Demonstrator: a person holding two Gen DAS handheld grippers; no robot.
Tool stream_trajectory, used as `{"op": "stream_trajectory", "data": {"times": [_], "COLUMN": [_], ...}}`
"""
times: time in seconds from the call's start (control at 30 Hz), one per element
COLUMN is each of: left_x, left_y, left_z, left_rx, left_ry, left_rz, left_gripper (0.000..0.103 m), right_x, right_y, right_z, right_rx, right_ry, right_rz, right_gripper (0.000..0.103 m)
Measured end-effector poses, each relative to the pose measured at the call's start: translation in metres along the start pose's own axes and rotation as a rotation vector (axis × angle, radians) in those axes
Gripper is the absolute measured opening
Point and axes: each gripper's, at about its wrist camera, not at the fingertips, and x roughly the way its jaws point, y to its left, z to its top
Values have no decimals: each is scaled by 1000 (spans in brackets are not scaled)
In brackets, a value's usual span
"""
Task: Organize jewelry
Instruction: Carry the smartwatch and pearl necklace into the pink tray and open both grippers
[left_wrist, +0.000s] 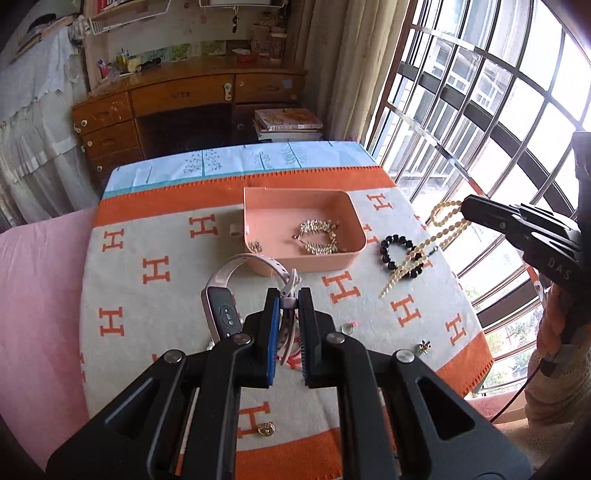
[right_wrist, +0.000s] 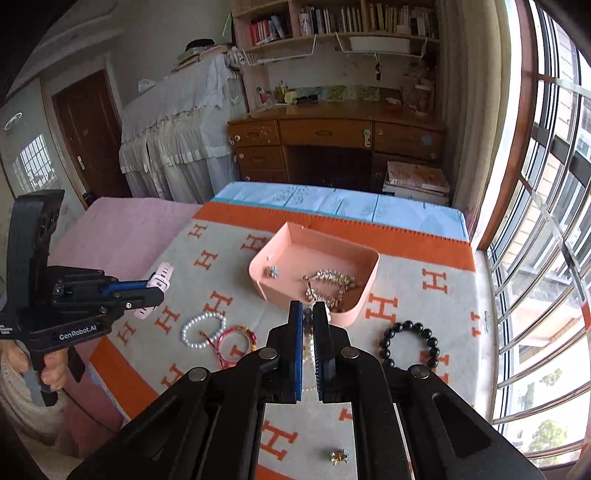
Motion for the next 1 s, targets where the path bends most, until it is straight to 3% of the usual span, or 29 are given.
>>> {"op": "stream_trajectory", "data": {"times": [0.2,0.43,0.73,0.83,1.0], "left_x": [2,65,169,200,216], "left_y": [-10,-18,-6,1,14], "left_z": [66,103,101,94,78], "left_rx": [-2,-1,-30,-38,-63], "left_ry": [-34,36,116,184,226], "left_rz": [7,1,-30,-46,-55], "left_gripper": [7,8,10,12,12], "right_x": [-23,16,121,153,200], "right_y": [-1,-12,-35,-35,-29], "right_z": [73,125,127,121,117], "right_rx": [51,86,147,147,139], "right_ry": [-130,-110,33,65,107], "right_rz": [-16,-36,-9,-3,7], "right_gripper": [5,5,5,5,5]}}
